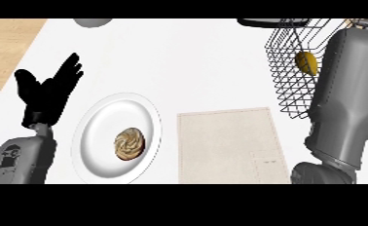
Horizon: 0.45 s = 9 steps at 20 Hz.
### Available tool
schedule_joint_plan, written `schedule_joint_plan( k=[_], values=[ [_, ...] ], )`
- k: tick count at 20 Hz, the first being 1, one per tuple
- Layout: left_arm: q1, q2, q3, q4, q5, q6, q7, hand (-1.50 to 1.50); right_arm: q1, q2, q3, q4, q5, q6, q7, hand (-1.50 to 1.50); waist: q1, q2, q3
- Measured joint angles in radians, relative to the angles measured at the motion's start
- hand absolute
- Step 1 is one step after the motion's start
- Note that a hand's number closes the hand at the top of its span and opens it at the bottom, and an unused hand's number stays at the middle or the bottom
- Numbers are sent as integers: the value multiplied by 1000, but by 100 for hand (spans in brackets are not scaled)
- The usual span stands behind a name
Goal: Pick the lemon from the placemat and place it in the basket
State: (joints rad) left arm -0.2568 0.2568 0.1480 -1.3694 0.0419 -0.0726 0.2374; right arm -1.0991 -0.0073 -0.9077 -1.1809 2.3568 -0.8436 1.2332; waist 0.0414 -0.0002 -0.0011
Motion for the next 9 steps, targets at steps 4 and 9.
schedule_joint_plan(
  k=[4, 9],
  values=[
    [3, 1, 1, 10, 0, -3, -6, 0, 48, 7, 49, -78, -65, -3, 22, -150, 6, -10, -1],
    [0, -7, -5, 23, -6, 1, -5, 0, 129, 8, 140, -148, -185, 23, 42, -150, 0, -23, 0]
  ],
)
